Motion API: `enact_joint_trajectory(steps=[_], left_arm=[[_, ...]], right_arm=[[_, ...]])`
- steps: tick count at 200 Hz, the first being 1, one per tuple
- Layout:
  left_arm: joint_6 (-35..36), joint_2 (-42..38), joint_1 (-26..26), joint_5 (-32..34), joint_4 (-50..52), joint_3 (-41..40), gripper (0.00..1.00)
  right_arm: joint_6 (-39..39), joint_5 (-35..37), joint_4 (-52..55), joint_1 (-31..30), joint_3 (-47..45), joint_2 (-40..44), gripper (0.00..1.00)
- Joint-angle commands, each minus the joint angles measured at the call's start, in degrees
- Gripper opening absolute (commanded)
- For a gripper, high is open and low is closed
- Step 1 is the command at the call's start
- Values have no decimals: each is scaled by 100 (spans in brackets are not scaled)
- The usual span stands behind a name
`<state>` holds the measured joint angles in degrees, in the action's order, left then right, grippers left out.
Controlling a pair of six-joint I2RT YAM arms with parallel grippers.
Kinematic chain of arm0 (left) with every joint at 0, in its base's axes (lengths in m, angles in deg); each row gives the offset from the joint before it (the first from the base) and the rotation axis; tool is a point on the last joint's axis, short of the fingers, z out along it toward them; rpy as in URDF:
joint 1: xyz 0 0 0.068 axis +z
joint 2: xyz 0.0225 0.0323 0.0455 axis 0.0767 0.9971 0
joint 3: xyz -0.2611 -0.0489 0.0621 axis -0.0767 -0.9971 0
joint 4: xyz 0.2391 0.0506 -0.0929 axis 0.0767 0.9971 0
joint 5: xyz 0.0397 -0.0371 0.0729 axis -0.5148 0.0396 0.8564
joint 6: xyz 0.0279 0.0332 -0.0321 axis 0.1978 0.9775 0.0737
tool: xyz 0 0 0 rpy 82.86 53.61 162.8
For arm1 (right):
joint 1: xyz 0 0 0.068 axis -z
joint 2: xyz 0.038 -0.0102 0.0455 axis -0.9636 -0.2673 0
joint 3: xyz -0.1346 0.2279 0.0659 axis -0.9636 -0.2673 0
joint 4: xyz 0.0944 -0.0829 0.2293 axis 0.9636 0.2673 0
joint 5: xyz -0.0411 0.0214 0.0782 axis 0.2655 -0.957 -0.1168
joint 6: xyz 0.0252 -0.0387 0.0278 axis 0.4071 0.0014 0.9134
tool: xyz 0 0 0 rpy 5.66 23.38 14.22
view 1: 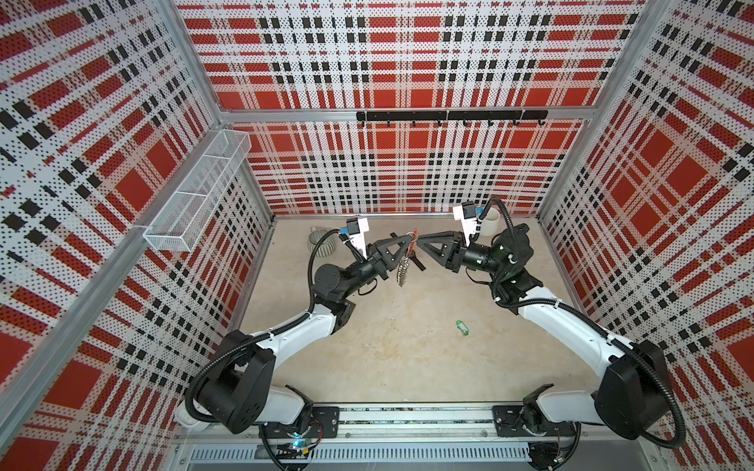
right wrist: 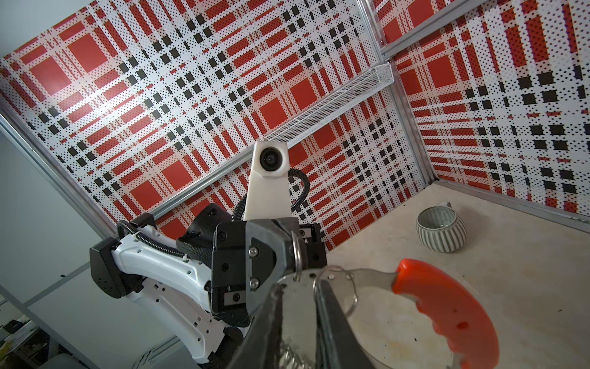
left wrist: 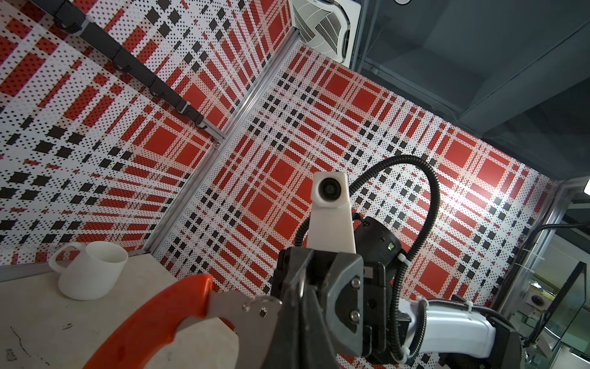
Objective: Attach keys to a key ring
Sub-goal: Pass the keyring.
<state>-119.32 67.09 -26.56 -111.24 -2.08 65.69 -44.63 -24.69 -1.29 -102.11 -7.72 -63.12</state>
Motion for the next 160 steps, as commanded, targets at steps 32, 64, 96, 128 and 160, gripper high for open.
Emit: enact_joint_trajectory(steps=[32, 64, 96, 128, 160], left_arm=[[-33, 88, -61, -25, -358, 142, 0], [-42, 127, -82, -56, -362, 156, 0], [-41, 140, -83, -82, -365, 173, 0], [-42, 149, -78, -87, -363, 180, 0], [-42, 149, -78, -84, -363, 201, 0]], right_arm=[[39, -101, -239, -53, 255, -124, 25], [-38, -106, -124, -50, 351, -158, 25], [-84, -131, -51, -50, 423, -210, 20], [-77, -147, -43, -51, 440, -243, 14], [-68, -158, -51, -51, 440, -271, 14]])
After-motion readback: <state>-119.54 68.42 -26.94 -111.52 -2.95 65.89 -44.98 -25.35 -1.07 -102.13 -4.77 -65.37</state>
